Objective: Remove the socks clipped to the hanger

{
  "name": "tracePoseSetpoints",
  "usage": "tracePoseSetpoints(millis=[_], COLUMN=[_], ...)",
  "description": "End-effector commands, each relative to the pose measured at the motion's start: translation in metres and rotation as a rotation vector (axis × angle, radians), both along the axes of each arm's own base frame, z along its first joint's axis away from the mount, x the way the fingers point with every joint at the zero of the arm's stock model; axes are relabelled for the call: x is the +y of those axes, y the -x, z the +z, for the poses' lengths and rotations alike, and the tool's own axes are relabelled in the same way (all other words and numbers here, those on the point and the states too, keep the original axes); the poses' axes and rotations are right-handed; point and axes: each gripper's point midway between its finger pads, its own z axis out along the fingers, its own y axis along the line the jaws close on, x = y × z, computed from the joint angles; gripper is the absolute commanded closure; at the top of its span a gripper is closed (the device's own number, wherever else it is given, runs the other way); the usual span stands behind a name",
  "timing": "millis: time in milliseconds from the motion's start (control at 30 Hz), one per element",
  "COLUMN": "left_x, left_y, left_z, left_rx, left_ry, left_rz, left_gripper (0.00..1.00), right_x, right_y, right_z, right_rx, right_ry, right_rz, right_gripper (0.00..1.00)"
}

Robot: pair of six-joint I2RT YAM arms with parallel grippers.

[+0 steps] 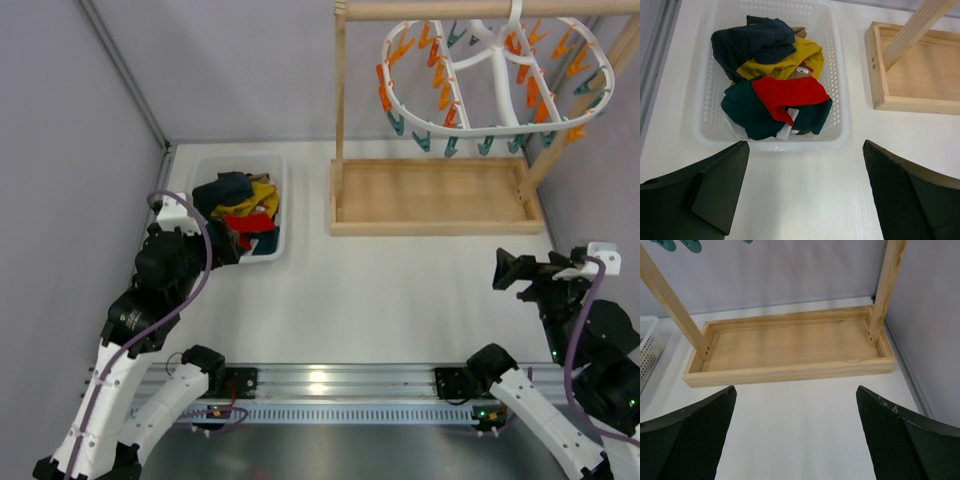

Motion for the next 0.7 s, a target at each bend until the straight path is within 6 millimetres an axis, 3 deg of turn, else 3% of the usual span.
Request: tracePoseSetpoints(millis=[0,200,667], left_x=[-0.005,-0.001,0.010], left_y=[0.002,0.006,0.016], left_z=[-0.004,-0.019,-0.011], left_rx=[-0.033,-0.026,-0.083], left_ry=[0.002,0.023,0.046], left_rz=[-0.043,-0.017,0.027], left_gripper=[0.01,0.01,0.01], right_x=[-0.011,-0.011,-0.014], right_y=[0.017,0.023,0.022], right_z=[-0.005,-0.004,-0.004], right_rx=[-0.009,-0.032,-0.026], right_ry=[0.011,0.001,0.016], right_rz=[-0.001,0.022,0.005], right_gripper=[0.01,0.01,0.01])
